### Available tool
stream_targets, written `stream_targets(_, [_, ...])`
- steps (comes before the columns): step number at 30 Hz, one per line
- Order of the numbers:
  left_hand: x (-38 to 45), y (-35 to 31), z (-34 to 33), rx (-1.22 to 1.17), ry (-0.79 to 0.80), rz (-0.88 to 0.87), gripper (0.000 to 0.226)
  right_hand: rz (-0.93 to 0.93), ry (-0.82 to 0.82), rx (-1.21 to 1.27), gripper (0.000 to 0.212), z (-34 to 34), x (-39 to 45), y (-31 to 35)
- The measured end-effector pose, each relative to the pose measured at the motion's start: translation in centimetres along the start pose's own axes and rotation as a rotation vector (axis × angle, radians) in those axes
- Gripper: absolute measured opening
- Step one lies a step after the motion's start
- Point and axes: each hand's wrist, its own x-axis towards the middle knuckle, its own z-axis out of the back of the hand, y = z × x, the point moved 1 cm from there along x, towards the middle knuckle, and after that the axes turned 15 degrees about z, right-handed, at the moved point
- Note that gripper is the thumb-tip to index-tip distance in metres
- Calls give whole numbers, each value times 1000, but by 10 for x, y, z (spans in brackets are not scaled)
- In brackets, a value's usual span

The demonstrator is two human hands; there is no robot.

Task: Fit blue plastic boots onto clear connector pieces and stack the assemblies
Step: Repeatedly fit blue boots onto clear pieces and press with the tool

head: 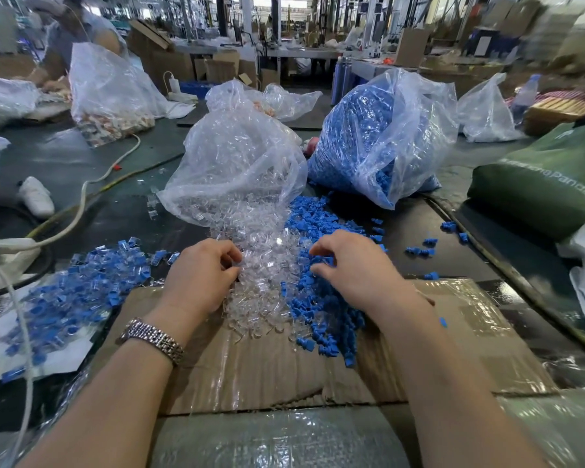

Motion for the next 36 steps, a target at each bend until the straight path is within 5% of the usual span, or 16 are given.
stream_targets(6, [-3,0,5,-33,4,13,9,-58,-16,-46,4,-9,4,-4])
stream_targets(14, [-9,-8,19,-211,-16,37,8,-101,-18,-103,8,-7,4,-4])
stream_targets(24, [-18,-24,29,-724,376,231,33,-86,-331,343,9,3,0,-6])
stream_targets(28, [-20,-26,29,-1114,594,278,24,-1,-380,514,22,2,2,-5])
stream_targets(36, [-22,-30,23,-1286,821,365,16,100,-441,818,15,2,1,5])
